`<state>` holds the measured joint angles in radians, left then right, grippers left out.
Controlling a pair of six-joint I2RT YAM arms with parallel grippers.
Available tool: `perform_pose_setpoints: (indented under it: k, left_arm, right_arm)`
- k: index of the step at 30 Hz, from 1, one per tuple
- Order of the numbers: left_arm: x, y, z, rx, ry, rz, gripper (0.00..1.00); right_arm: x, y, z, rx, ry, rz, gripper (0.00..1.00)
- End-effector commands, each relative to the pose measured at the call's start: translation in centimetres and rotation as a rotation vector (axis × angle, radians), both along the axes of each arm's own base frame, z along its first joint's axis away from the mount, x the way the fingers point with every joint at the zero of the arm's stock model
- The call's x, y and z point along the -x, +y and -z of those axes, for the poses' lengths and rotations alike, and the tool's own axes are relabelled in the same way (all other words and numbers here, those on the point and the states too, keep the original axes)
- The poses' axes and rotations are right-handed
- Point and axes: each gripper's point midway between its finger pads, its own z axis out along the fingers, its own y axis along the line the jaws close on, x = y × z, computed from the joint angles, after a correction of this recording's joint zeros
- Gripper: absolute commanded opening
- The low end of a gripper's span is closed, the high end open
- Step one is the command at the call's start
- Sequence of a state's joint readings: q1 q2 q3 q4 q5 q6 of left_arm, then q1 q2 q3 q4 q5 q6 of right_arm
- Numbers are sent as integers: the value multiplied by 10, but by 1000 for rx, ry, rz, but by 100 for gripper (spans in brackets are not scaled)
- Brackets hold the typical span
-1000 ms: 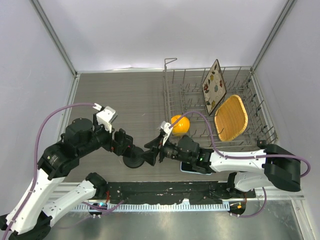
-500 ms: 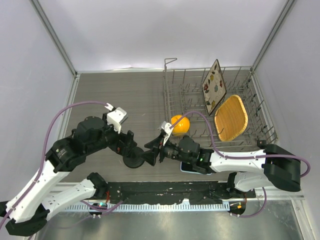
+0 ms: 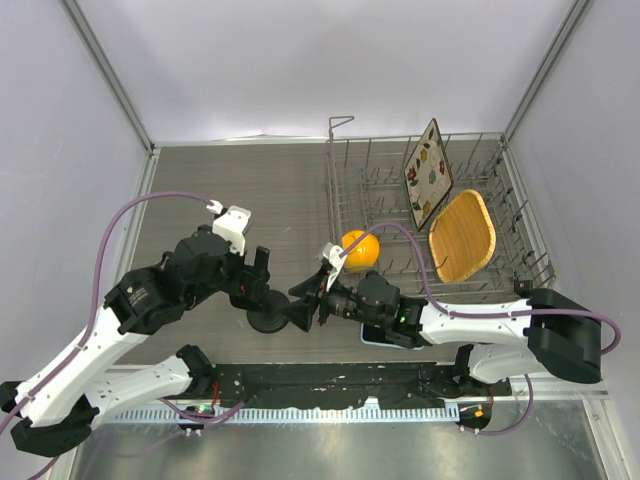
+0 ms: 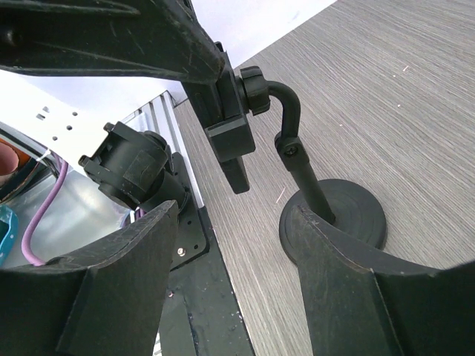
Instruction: Place the phone on the phone stand
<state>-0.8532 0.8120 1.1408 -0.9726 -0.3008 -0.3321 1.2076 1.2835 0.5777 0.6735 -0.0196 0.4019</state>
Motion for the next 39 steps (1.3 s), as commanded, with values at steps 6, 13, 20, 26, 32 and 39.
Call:
perform_pose_setpoints:
  k: [6, 13, 20, 26, 32, 39]
  left_arm:
    - [-2, 0, -1, -24, 10, -93, 79]
    - [-2, 0, -8, -23, -9, -111, 42]
    - [-6, -2, -12, -18, -39, -106, 0]
    - [-18, -2, -34, -27, -125, -110, 0]
    - [-36, 0, -72, -33, -225, -143, 0]
    - [-65, 4, -88, -53, -277, -168, 0]
  right_arm:
    - [-3, -2, -20, -76, -19, 18, 67]
    - [-1, -7, -23, -87, -18, 18, 67]
    - [0, -7, -25, -91, -18, 11, 65]
    - [1, -8, -32, -98, -34, 9, 64]
    - [3, -4, -42, -79, -39, -14, 63]
    - [6, -8, -63, -97, -66, -25, 62]
